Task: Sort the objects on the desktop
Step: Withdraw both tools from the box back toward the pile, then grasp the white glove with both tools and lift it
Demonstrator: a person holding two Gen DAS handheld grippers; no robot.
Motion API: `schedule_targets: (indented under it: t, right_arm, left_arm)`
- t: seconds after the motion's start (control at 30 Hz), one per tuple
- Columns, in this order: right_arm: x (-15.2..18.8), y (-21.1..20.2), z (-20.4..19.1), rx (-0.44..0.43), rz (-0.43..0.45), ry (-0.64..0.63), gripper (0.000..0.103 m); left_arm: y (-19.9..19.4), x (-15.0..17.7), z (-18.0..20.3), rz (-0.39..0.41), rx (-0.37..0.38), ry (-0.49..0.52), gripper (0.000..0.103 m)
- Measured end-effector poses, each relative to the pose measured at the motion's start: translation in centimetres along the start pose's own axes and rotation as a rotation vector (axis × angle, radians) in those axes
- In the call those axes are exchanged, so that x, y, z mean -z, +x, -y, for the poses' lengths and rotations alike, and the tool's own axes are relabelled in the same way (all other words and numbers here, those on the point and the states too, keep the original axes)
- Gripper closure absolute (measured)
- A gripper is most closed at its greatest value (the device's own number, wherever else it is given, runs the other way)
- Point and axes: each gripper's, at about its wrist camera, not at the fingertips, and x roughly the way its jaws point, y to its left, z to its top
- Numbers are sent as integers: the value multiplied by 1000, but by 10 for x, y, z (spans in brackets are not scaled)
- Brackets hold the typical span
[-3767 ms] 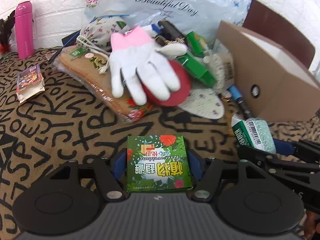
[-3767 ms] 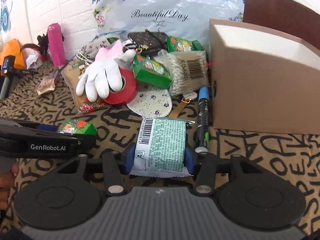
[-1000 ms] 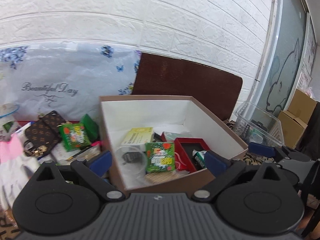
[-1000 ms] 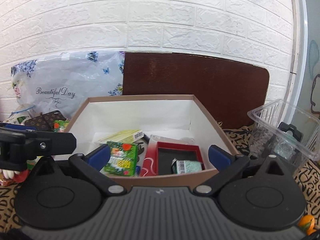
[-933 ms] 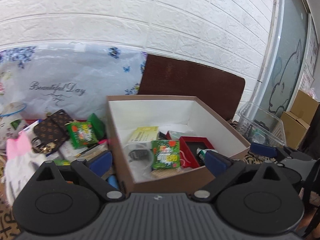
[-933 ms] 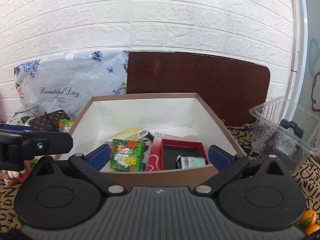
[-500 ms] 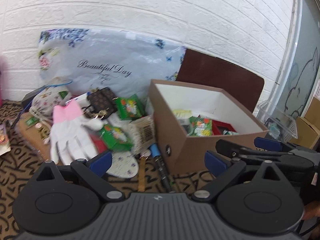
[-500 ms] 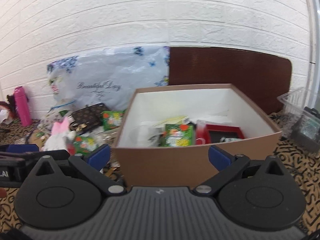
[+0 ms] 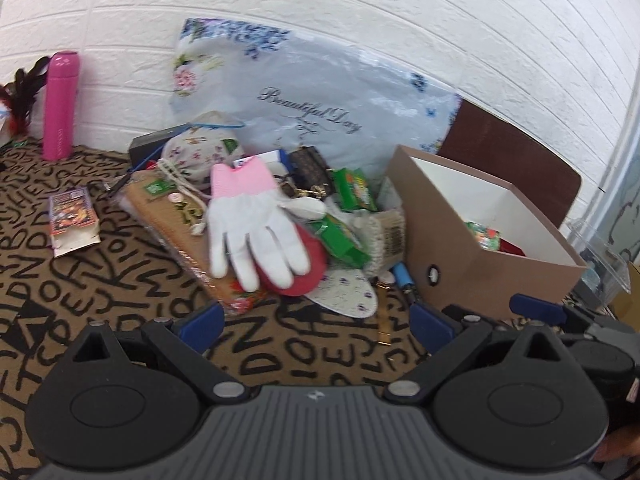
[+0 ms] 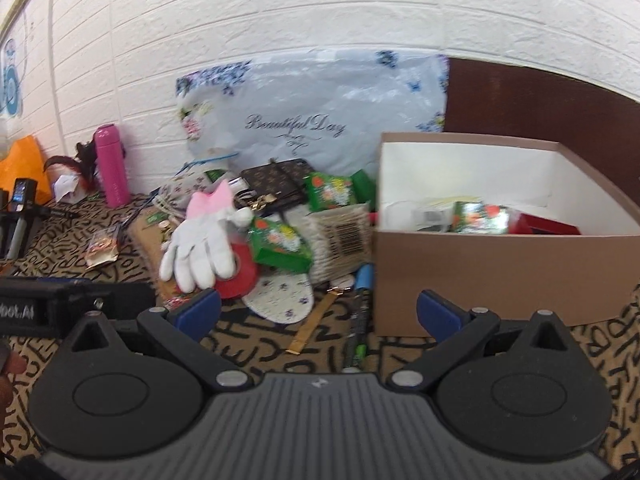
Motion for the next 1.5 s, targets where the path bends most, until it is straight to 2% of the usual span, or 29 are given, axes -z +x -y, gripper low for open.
schedule_targets:
  t: [0.23, 0.5, 0.63, 0.8, 1.1, 1.17, 1.2, 1.23, 1.27, 1.37, 1.5]
  right_arm:
    - [4, 33, -36, -75, -26, -84, 2]
    - [0, 72, -65, -152, -35, -119, 3]
    - [-3, 90, -77, -171, -36, -135, 19]
    - [-6, 110, -84, -173, -32, -136, 21]
    - [-10, 142, -91, -163, -45, -146, 35]
    - [-9, 148, -93, -164, -53, -145, 45]
    - [-9, 149, -94, -150, -46, -151, 47]
    - [-9, 149, -95, -144, -37, -162, 65]
    - [-10, 149, -96, -156, -46, -167, 78]
    - [-12, 148, -94, -170, -50, -134, 83]
    - [-21, 129, -91, -187, 4, -123, 86]
  left_arm:
    - [17, -15, -38, -2, -36, -81, 2]
    - [49, -29, -61, -9, -31, -96, 9]
    - [69, -36, -70, -32, -23, -110, 19]
    - [92, -46, -77, -34, -27, -113, 30]
    - [118, -55, -85, -55, -36, -120, 60]
    - [121, -56, -85, -63, -37, -120, 81]
    - [122, -56, -85, -66, -38, -123, 85]
    - [122, -56, -84, -66, -40, -124, 88]
    - [121, -57, -84, -63, -41, -122, 91]
    - [110, -60, -80, -32, -30, -118, 100]
    - [86, -68, -69, 20, -6, -103, 101]
